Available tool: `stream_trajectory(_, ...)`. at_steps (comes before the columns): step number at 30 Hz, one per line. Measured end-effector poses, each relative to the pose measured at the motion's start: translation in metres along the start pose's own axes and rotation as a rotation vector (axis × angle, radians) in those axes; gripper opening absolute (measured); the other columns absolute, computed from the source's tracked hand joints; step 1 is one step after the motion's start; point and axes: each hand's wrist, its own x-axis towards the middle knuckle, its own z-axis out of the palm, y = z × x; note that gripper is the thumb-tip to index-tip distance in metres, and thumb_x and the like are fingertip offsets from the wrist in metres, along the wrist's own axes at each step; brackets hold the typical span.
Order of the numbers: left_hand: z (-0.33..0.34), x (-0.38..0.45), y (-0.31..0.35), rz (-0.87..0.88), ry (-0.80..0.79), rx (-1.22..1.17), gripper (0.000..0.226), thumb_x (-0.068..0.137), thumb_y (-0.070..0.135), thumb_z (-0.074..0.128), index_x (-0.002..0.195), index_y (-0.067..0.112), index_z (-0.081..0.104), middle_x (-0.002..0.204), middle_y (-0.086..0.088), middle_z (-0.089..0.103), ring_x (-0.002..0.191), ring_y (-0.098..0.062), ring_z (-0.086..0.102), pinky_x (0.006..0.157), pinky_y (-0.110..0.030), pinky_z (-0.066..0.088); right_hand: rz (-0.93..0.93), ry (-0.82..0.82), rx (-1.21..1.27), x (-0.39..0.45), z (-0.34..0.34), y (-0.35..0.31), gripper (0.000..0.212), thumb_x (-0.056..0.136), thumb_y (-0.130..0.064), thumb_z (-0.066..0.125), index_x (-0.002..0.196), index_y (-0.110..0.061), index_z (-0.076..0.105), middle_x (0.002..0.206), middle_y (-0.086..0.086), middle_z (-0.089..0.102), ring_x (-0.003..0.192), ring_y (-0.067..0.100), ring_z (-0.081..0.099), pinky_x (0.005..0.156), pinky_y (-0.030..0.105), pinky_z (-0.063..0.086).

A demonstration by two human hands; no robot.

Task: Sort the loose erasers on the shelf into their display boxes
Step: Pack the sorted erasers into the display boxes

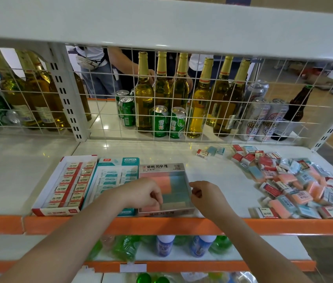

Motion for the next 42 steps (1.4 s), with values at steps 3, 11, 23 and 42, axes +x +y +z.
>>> stream_trajectory(3,-0.001,0.003,0.000,0.000,-0.015,-0.004,0.015,0.088,0.016,0.060,0.100,0.016,0.070,0.104,0.006,0.068,0.088,-0.003,0.057,0.086,-0.022,0.047,-0.004,0.017,0.005,0.000,0.001,0.001,0.032,0.085,-0.003,0.045,0.108,-0.008,0.067,0.090,0.013,0.067,0.084,0.025,0.059,0.074,0.031,0.047)
stream_trajectory(11,-0.008,0.012,-0.002,-0.048,-0.055,0.033,0.014,0.086,0.014,0.063,0.099,0.016,0.070,0.102,0.004,0.068,0.088,-0.006,0.059,0.086,-0.023,0.048,-0.009,0.017,0.017,-0.001,0.001,0.002,0.032,0.085,-0.003,0.045,0.108,-0.008,0.066,0.089,0.013,0.067,0.083,0.025,0.059,0.072,0.030,0.046)
stream_trajectory(23,-0.008,0.014,-0.002,-0.045,0.005,0.187,0.014,0.084,0.012,0.065,0.095,0.014,0.071,0.098,0.003,0.070,0.085,-0.008,0.062,0.077,-0.020,0.047,-0.013,0.003,0.027,-0.002,0.000,0.000,0.040,0.087,-0.002,0.043,0.121,-0.012,0.061,0.095,0.009,0.067,0.082,0.020,0.056,0.071,0.022,0.043)
stream_trajectory(42,-0.005,0.009,0.004,0.054,0.158,0.196,0.018,0.092,0.024,0.054,0.107,0.022,0.064,0.111,0.008,0.063,0.097,-0.007,0.057,0.090,-0.029,0.048,0.040,0.008,-0.005,-0.001,-0.015,0.021,0.034,0.092,-0.019,0.050,0.126,-0.016,0.056,0.110,0.004,0.064,0.100,0.018,0.058,0.081,0.019,0.040)
